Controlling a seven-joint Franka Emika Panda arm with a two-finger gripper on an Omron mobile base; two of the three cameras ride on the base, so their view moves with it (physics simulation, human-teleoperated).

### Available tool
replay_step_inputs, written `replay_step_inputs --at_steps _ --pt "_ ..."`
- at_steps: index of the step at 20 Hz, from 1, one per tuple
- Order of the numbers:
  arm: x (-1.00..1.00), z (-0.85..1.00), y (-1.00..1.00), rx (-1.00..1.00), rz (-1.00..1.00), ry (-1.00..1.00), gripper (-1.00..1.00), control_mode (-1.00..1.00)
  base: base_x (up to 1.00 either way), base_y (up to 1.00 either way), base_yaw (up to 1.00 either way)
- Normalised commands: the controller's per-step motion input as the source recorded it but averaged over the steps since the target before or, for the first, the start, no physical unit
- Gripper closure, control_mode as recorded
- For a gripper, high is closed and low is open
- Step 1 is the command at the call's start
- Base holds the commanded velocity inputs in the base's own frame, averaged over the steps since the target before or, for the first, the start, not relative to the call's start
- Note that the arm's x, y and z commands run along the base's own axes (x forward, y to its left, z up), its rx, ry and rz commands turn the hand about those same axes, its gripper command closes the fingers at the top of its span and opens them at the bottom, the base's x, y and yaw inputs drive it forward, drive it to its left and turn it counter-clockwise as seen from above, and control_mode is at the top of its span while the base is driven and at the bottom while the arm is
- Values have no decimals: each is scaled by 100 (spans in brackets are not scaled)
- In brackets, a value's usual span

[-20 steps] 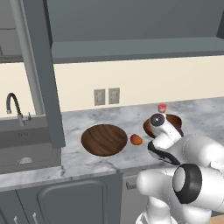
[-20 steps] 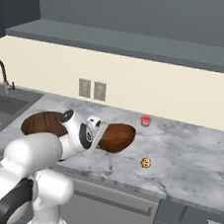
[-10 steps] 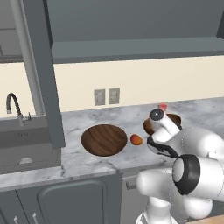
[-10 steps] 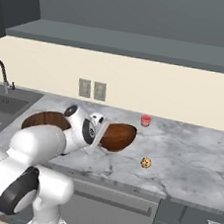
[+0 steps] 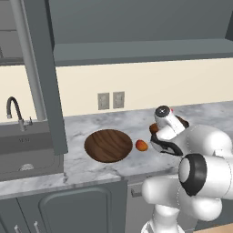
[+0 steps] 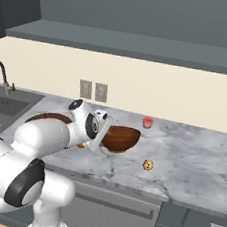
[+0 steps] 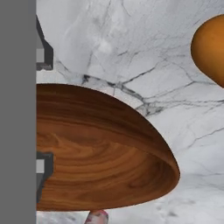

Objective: Pick both bowls and place them on the counter. Then place the mango in one bowl and place the cookie dough ball in the other bowl.

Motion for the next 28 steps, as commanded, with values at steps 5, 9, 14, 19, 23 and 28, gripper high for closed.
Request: replay_step_inputs --at_steps 5,9,14,19,23,28 --pt "-30 3 0 0 0 -2 -100 -100 0 0 0" --pt "-49 23 10 0 0 -12 -100 -100 0 0 0" --pt "-38 43 11 0 0 -12 -100 -100 0 0 0" --pt "-28 48 20 0 -1 -10 -100 -100 0 0 0" --pt "-13 20 27 1 -4 -6 -100 -100 0 0 0" --pt "0 12 19 13 -11 -4 -100 -100 0 0 0"
